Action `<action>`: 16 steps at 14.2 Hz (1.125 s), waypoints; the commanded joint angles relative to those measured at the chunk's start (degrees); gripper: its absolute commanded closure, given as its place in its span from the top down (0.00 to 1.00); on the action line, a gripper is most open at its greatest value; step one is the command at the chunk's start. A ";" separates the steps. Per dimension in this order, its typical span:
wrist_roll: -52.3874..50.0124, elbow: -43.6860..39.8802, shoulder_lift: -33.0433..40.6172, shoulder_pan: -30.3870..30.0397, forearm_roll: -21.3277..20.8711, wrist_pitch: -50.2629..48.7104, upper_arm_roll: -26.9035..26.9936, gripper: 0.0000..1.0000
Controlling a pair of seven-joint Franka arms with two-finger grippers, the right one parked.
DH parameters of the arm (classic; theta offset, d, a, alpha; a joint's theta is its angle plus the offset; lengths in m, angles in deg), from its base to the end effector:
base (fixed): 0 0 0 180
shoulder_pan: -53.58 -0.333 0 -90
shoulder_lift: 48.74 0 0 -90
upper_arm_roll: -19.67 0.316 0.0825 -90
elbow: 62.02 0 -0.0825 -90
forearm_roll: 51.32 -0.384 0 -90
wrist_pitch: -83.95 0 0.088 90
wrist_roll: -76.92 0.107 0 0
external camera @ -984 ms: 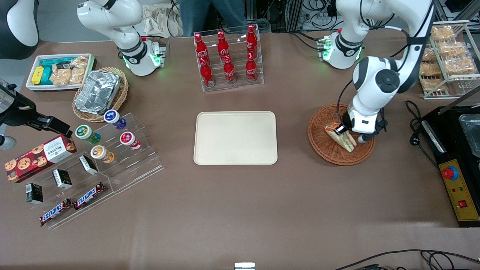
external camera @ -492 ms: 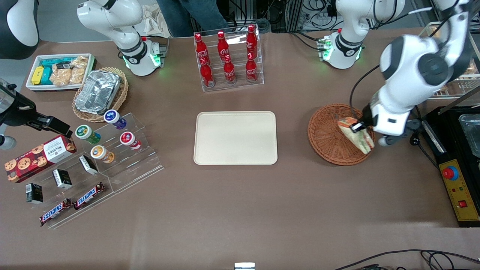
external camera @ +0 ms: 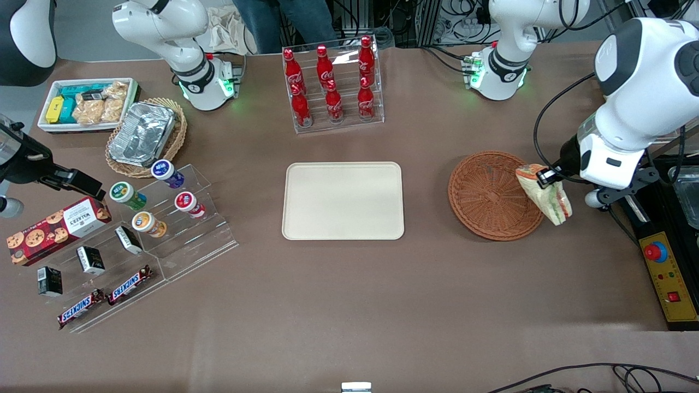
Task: Place sandwich from basket to tray
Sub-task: 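Lift the sandwich out of the basket toward the cream tray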
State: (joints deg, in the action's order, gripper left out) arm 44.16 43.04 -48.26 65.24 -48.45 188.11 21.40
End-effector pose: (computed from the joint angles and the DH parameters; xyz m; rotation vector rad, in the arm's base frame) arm 0.5504 -0.1005 0.5253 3.0334 0.6321 -0.0381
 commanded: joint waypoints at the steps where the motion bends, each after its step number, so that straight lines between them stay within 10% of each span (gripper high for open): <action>1: 0.76 -1.26 -0.74 1.51 -0.23 -2.82 -0.50 0.00; 16: -5.37 -3.48 -14.97 14.44 0.21 9.00 -11.30 0.00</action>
State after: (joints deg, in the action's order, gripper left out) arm 41.57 40.47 -59.90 79.38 -48.19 192.44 11.96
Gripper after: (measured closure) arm 0.811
